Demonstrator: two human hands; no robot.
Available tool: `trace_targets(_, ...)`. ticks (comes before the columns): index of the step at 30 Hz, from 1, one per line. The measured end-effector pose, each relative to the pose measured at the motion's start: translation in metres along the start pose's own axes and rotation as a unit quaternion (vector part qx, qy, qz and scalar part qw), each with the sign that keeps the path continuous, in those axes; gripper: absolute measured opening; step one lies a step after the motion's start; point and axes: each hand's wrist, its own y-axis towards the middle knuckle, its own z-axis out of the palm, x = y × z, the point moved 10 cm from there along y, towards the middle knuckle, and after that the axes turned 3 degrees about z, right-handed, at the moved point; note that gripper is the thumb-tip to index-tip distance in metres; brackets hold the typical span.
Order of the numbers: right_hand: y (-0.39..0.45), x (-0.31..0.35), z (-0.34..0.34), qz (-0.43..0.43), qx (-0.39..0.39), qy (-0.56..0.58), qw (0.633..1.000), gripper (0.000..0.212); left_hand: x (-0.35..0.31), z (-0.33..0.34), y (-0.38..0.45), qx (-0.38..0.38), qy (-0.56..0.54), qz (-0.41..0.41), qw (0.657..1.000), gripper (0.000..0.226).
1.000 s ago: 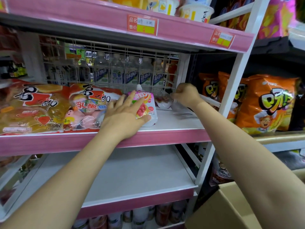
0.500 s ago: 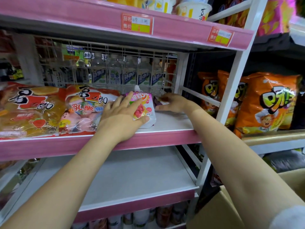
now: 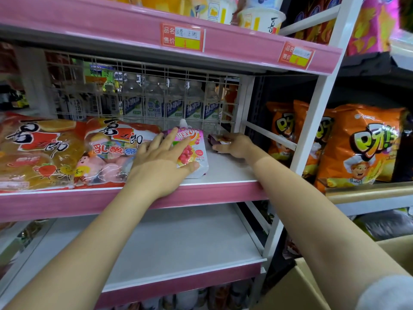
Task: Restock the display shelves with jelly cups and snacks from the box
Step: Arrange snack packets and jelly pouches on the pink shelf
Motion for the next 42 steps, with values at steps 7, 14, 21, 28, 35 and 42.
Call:
trace_targets(7, -0.004, 0.003, -0.009, -0.011, -0.043, 0.107, 0.993, 0.051, 0.0, 0.0, 0.0, -0.002, -0.002, 0.001, 1.0, 0.07)
trace_targets(14, -0.021, 0.011, -0.031, -0.024, -0.112, 0.246, 0.962, 0.039, 0.0, -0.001, 0.001, -0.004, -0.007, 0.002, 1.0, 0.071)
trace_targets(21, -0.069, 0.023, -0.056, -0.022, -0.071, 0.271, 0.96, 0.038, 0.0, -0.001, 0.001, -0.003, 0.001, 0.003, 1.0, 0.072)
trace_targets(28, -0.119, 0.017, -0.049, -0.012, 0.063, 0.016, 0.998, 0.041, -0.003, -0.007, -0.004, -0.046, -0.025, 0.015, 0.999, 0.069)
trace_targets(35, -0.11, 0.026, -0.022, 0.049, 0.024, -0.19, 0.98, 0.105, -0.003, -0.019, -0.01, -0.119, -0.065, 0.039, 0.99, 0.056)
trace_targets(42, -0.112, 0.004, -0.046, 0.071, -0.028, 0.183, 0.98, 0.048, -0.003, -0.02, -0.009, -0.122, -0.058, 0.036, 0.99, 0.056)
